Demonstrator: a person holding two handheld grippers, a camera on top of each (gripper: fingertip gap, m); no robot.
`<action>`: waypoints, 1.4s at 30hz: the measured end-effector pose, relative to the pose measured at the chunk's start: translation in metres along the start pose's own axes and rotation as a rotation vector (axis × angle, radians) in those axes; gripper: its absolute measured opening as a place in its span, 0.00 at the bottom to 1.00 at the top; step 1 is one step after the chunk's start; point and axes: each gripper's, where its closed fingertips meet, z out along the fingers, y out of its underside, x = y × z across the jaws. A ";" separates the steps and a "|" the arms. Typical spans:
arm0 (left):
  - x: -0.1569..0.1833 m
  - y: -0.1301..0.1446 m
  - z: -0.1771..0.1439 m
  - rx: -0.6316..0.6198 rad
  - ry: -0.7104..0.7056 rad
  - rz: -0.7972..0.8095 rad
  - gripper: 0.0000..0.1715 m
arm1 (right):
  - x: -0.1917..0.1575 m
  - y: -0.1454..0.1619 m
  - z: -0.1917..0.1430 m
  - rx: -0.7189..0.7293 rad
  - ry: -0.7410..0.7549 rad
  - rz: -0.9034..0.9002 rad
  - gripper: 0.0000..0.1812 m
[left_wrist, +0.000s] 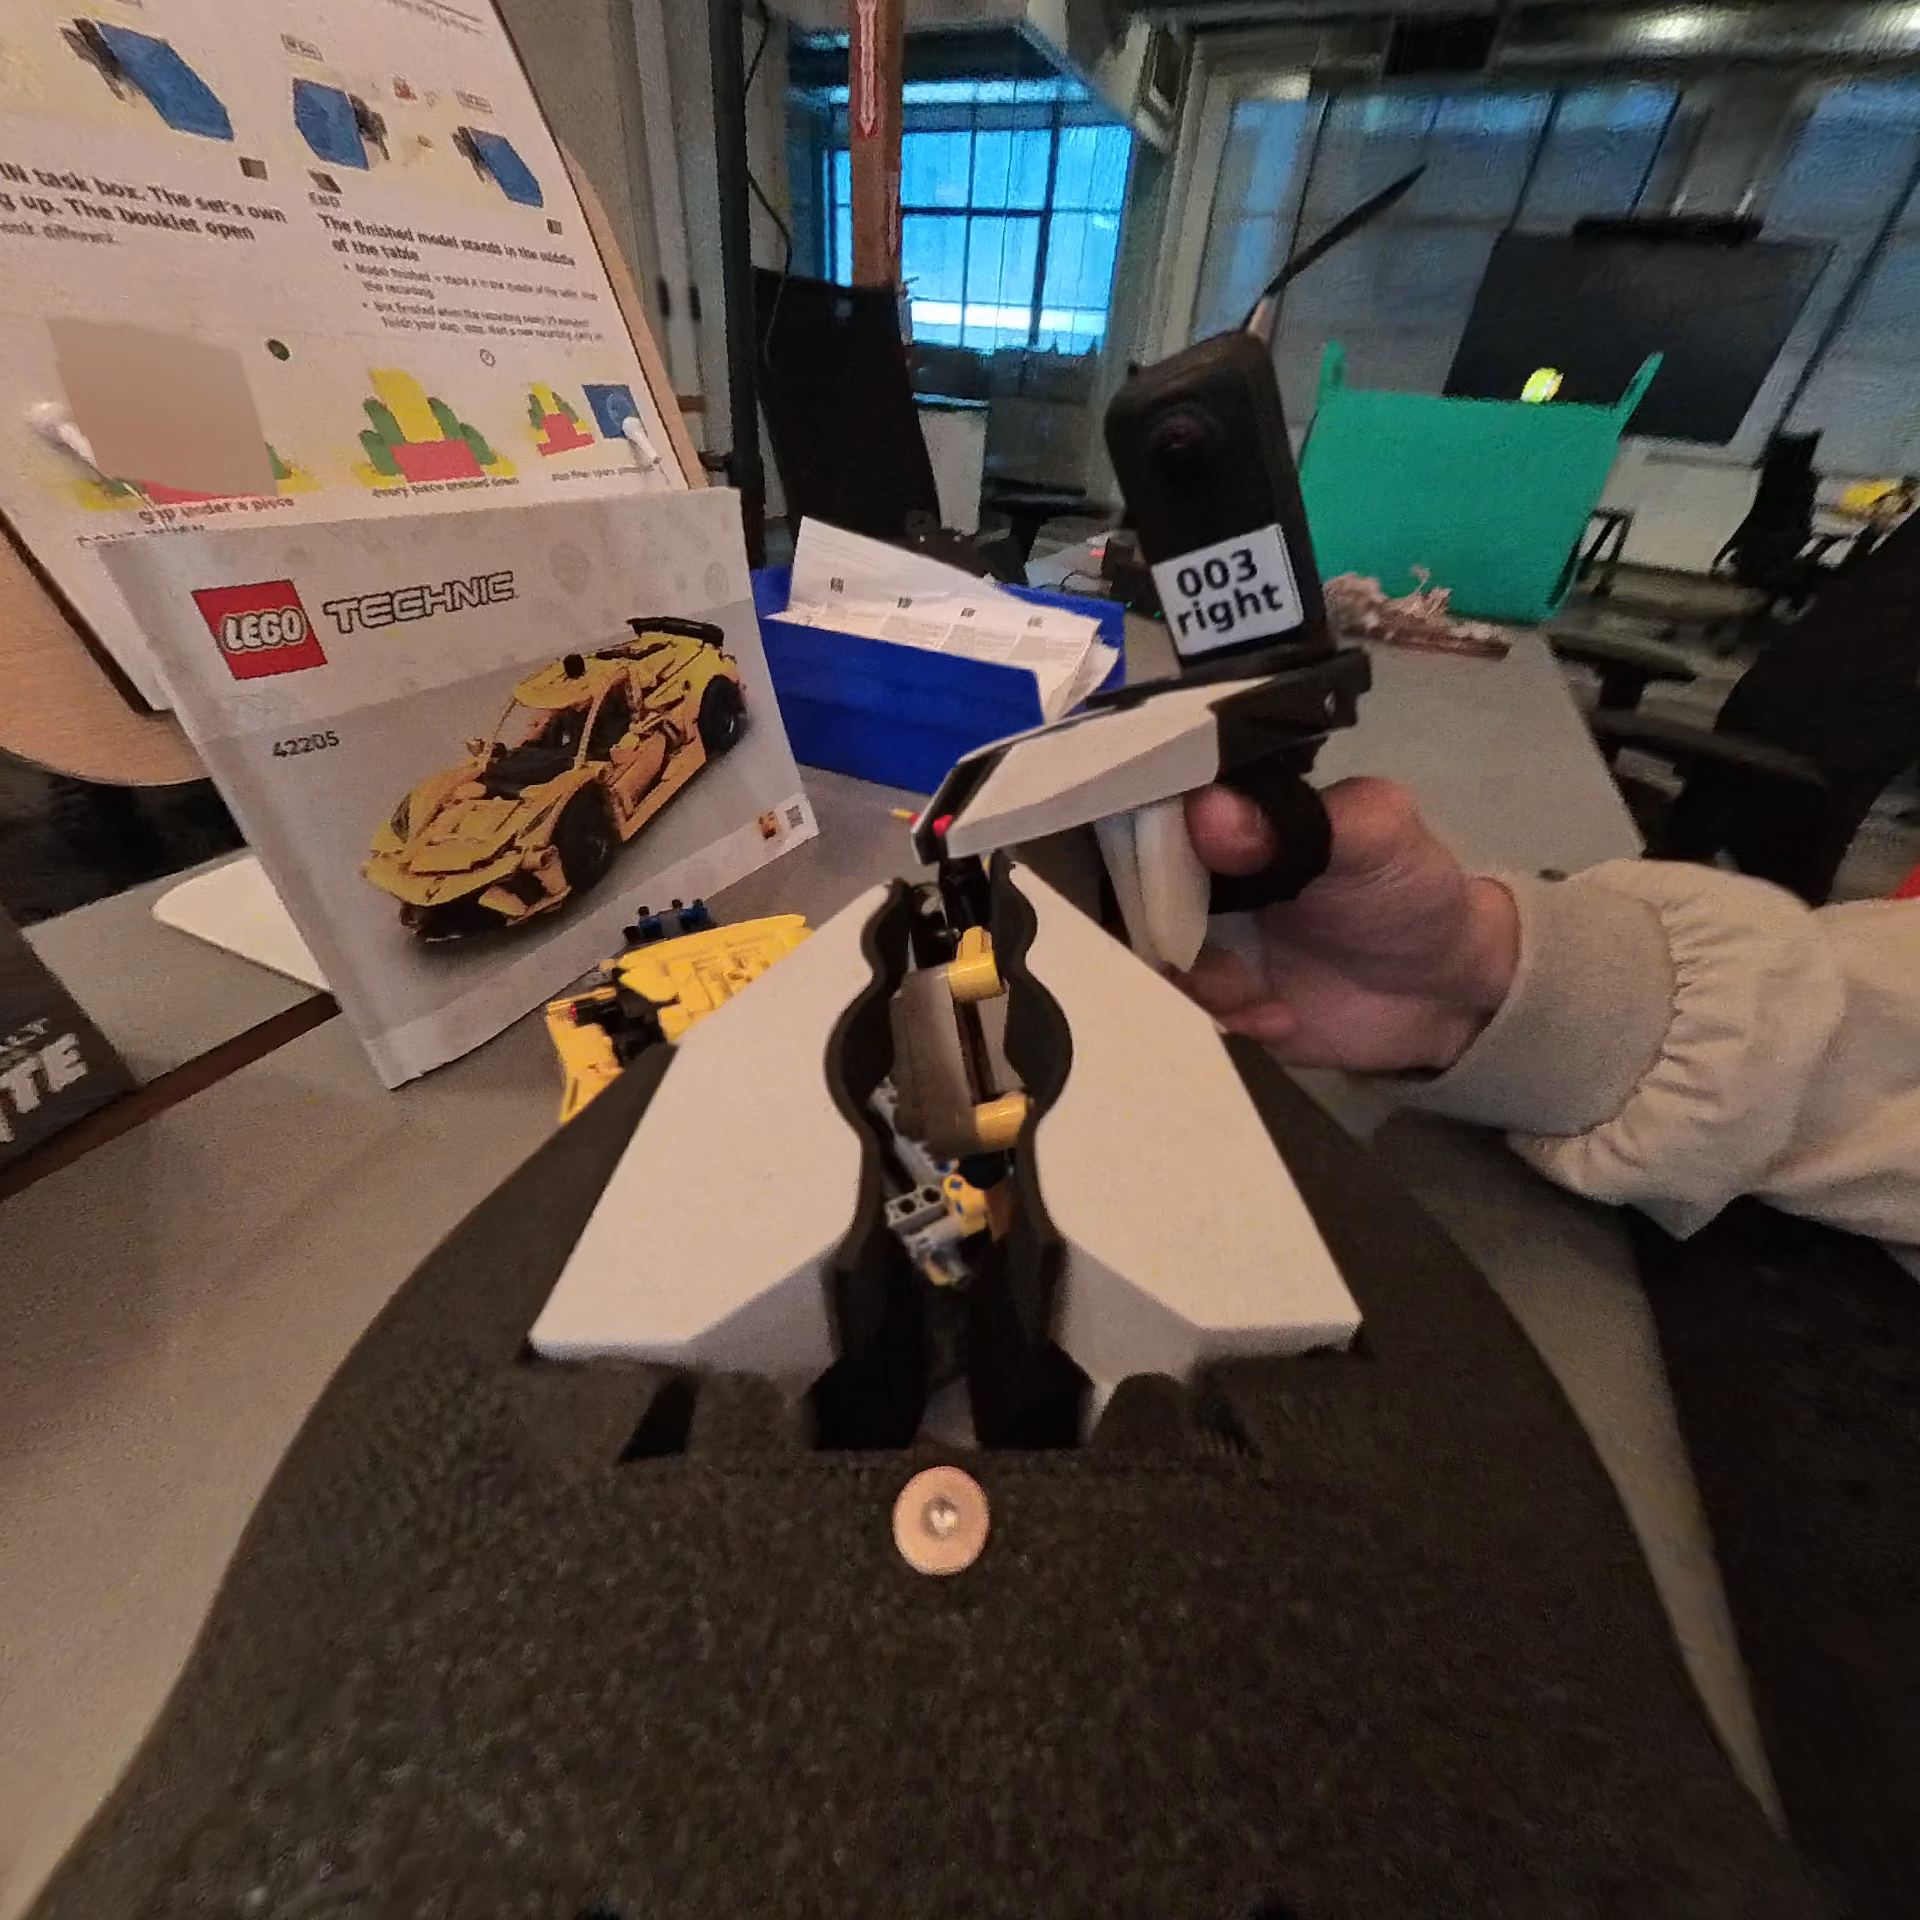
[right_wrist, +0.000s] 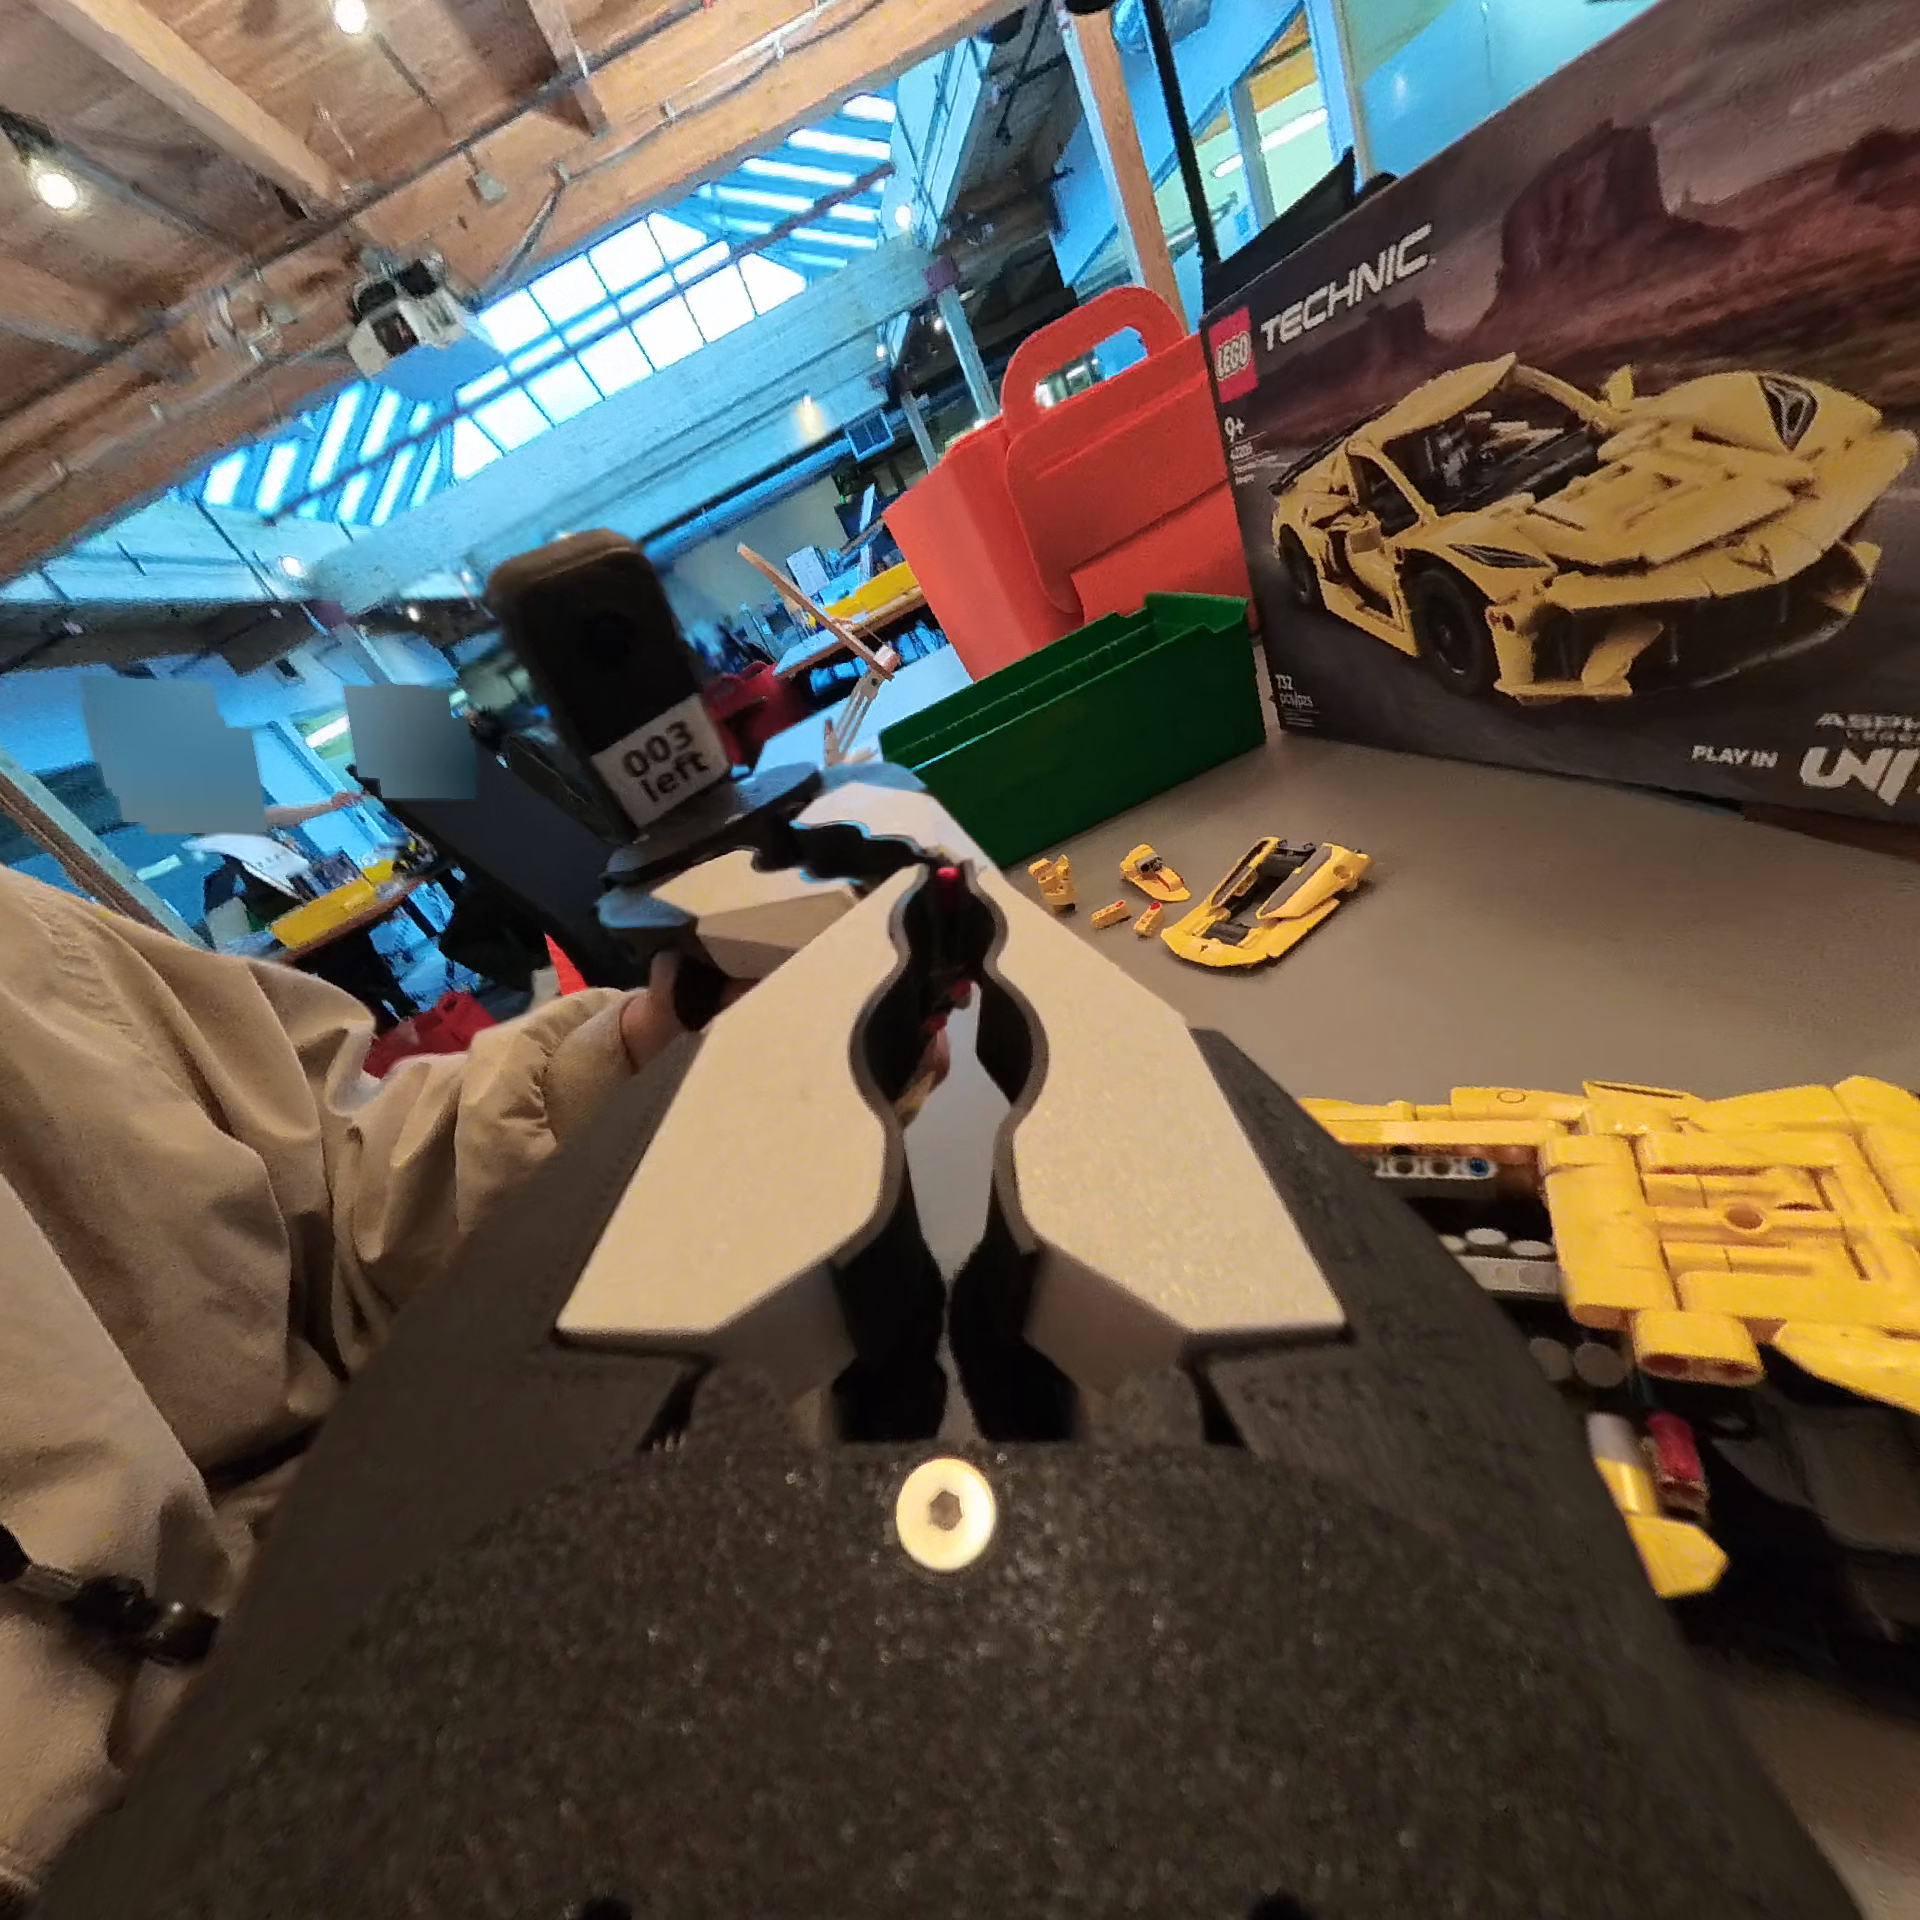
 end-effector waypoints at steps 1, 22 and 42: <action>-0.001 0.002 0.000 -0.038 -0.023 0.047 0.08 | 0.002 0.001 0.001 0.006 0.000 0.025 0.00; 0.003 -0.001 -0.003 -0.104 -0.026 0.025 0.08 | -0.006 -0.007 0.002 0.113 -0.116 0.133 0.00; 0.046 0.037 0.016 -0.170 0.171 0.037 0.09 | 0.059 -0.091 -0.152 0.276 0.180 0.183 0.00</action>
